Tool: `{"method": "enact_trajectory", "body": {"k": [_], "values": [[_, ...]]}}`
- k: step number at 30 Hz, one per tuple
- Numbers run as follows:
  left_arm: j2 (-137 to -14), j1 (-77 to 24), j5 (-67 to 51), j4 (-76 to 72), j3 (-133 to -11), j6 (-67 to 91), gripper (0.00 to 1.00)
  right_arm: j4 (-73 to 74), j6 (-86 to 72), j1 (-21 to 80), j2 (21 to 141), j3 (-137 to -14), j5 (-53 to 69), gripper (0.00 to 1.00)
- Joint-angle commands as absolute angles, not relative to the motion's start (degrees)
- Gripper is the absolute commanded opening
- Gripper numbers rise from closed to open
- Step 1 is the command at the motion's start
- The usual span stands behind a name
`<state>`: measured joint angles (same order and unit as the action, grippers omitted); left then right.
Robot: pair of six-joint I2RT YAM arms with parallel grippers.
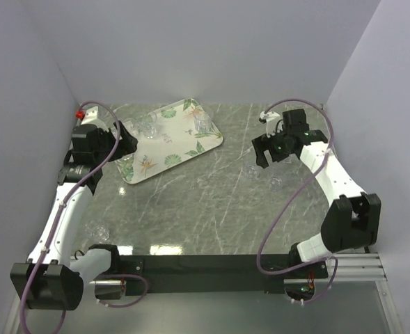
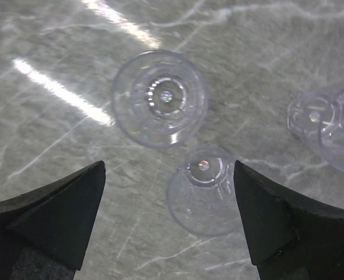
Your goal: Place the glasses into the tray
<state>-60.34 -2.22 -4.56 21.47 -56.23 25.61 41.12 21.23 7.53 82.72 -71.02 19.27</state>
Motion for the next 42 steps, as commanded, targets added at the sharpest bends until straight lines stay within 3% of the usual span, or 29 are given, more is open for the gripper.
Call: {"method": "enact_trajectory", "body": {"k": [1,12,16,30,33,37,42], "values": [[-57.83,-2.11,-3.6,17.75,-55.99,24.17,0.93,36.92,16.96,9.05,85.07,-73.91,9.15,0.97],[-57.39,-2.2,-3.96,16.7,-54.85,24.17,0.93,35.67,14.94,9.32,96.06,-80.59,7.73,0.93],[-56.87,-2.2,-3.52,16.52,-54.58,24.08,0.93,38.58,15.55,9.32,100.19,-83.75,9.93,0.81],[-56.43,-2.2,-3.08,16.61,-54.32,24.26,0.93,45.96,22.23,9.49,105.82,-87.98,13.27,0.59],[-56.25,-2.2,-2.9,16.52,-54.4,24.17,0.93,47.1,22.76,9.49,106.96,-89.47,13.45,0.51],[-56.16,-2.2,-2.9,16.52,-54.23,24.17,0.93,47.64,22.76,9.49,108.1,-90.35,13.88,0.29],[-56.07,-2.2,-2.64,16.61,-54.23,24.08,0.93,48.6,23.82,9.75,108.11,-90.35,16.34,0.21]]}}
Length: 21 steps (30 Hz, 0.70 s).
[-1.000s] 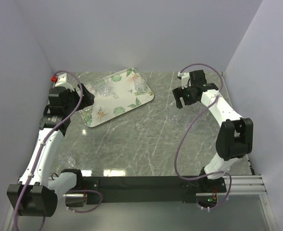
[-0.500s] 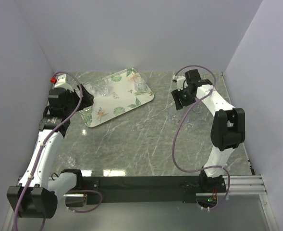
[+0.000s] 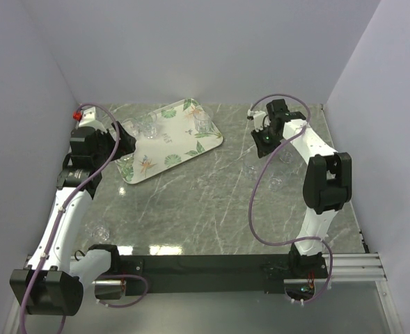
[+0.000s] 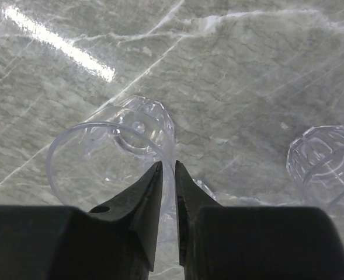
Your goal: Place the glasses into the tray
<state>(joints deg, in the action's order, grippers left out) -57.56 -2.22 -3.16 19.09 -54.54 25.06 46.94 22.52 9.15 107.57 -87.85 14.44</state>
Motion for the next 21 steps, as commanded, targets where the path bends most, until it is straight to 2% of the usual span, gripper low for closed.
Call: {"method": "enact_trajectory", "body": {"k": [1,5,9,15,21], "values": [[-56.07,-2.2,-2.55,16.52,-54.23,24.17,0.93,48.69,24.17,9.76,108.02,-90.18,16.61,0.2],[-55.99,-2.2,-2.29,16.44,-54.14,24.17,0.93,49.39,25.49,10.02,107.84,-89.83,18.89,0.14],[-55.9,-2.2,-2.2,16.35,-53.88,24.0,0.93,49.05,27.42,10.81,105.83,-89.47,21.97,0.01],[-55.28,-2.2,-1.5,15.91,-53.53,23.82,0.93,47.9,27.51,15.02,103.1,-92.63,24.52,0.0],[-55.11,-2.2,-0.44,15.56,-53.17,23.47,0.93,47.64,24.09,19.86,106.6,-101.67,25.84,0.0]]}}
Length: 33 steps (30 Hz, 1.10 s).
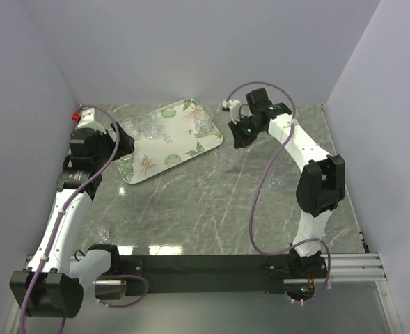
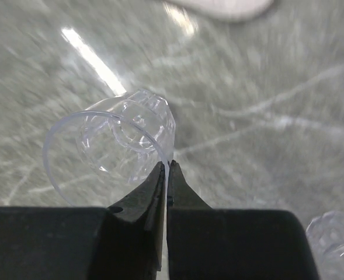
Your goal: Place the glasses into the tray
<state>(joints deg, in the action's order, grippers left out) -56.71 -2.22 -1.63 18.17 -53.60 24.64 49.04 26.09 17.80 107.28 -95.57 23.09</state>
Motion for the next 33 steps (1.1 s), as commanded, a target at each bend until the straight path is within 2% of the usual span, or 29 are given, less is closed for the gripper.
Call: {"method": "enact_trajectory", "body": {"k": [1,10,21,33], "values": [[-55.19,-2.2,-0.27,15.56,-53.09,23.38,0.93,47.72,22.52,20.91,108.26,-104.91,25.93,0.0],[-55.46,-2.2,-0.26,15.21,-52.56,22.85,0.93,47.73,12.22,24.08,122.34,-124.96,25.4,0.0],[-56.6,-2.2,2.55,15.29,-52.65,22.41,0.93,37.18,1.15,26.46,125.42,-125.07,8.8,0.0],[-56.69,-2.2,2.55,15.38,-52.73,22.41,0.93,37.0,0.61,25.75,130.87,-126.91,5.72,0.0]]}}
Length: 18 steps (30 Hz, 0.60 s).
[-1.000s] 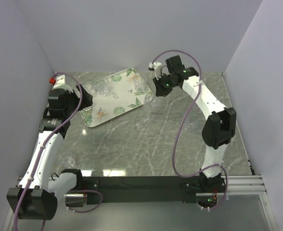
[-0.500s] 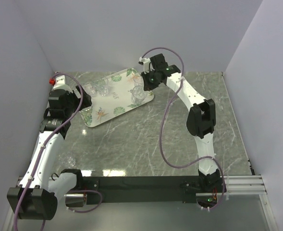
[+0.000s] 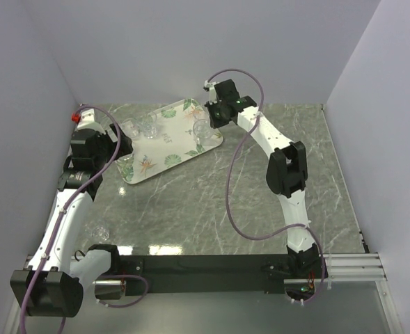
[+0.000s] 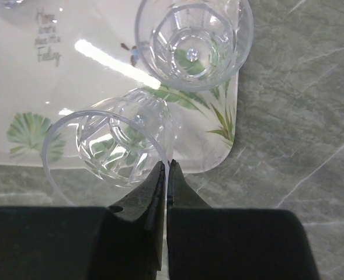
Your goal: Place the glasses into the tray
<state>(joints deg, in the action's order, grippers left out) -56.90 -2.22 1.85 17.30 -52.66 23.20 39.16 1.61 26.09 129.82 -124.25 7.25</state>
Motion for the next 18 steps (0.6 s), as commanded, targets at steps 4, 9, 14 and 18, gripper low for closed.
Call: {"method": "enact_trajectory", "body": {"k": [4,9,14,18], "values": [[-56.6,-2.2,2.29,15.47,-52.82,22.41,0.93,36.56,0.88,25.23,130.96,-125.6,3.87,0.0],[-56.78,-2.2,2.11,15.38,-52.73,22.59,0.93,36.39,1.32,24.35,131.66,-124.72,3.08,0.03],[-56.6,-2.11,2.11,15.29,-52.74,22.59,0.93,36.04,1.93,23.99,131.75,-123.84,2.46,0.21],[-56.51,-2.2,2.02,15.29,-52.65,22.67,0.93,36.03,2.55,23.82,130.96,-123.31,3.07,0.33]]}}
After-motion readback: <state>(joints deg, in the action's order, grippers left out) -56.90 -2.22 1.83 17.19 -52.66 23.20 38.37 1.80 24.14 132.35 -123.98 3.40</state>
